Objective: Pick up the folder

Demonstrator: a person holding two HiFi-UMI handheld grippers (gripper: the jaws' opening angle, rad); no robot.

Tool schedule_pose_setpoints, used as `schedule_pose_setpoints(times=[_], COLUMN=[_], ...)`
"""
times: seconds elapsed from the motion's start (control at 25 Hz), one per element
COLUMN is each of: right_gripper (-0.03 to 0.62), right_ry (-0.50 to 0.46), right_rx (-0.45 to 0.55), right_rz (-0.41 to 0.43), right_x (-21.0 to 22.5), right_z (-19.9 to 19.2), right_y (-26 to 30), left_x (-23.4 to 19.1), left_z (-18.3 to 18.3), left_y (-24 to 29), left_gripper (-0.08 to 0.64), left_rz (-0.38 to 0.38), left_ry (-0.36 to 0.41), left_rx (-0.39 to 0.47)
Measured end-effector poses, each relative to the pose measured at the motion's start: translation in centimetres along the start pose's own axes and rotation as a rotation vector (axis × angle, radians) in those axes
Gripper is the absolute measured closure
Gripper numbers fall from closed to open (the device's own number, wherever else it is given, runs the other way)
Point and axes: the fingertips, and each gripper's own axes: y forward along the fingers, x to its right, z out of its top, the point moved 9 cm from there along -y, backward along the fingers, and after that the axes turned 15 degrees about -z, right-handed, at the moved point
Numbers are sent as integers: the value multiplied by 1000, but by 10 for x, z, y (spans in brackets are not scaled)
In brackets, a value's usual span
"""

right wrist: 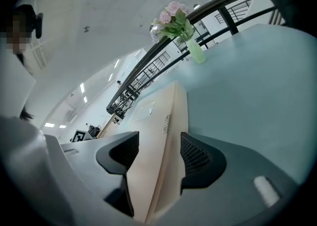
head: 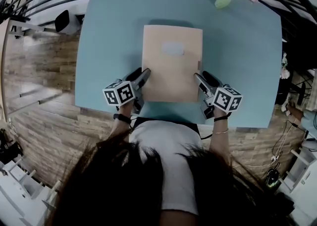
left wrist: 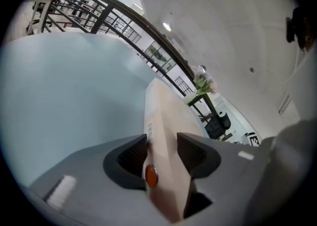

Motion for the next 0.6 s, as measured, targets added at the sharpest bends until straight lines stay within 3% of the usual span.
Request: schedule_pose_setpoints(times=[0.28,0.6], right_gripper=[299,270], right_ry=[142,254], right_rx=[-167,-323], right_rz=[129,281], right_x=[22,32], right_z=[-15,-18], right_y=[16,30], left_x=[-3,-6], left_z=[-2,-3], left_y=[-1,-1], left_gripper=[319,318], left_rz=[-14,-30], left_ry=[-27,-39], left_rx=[29,37])
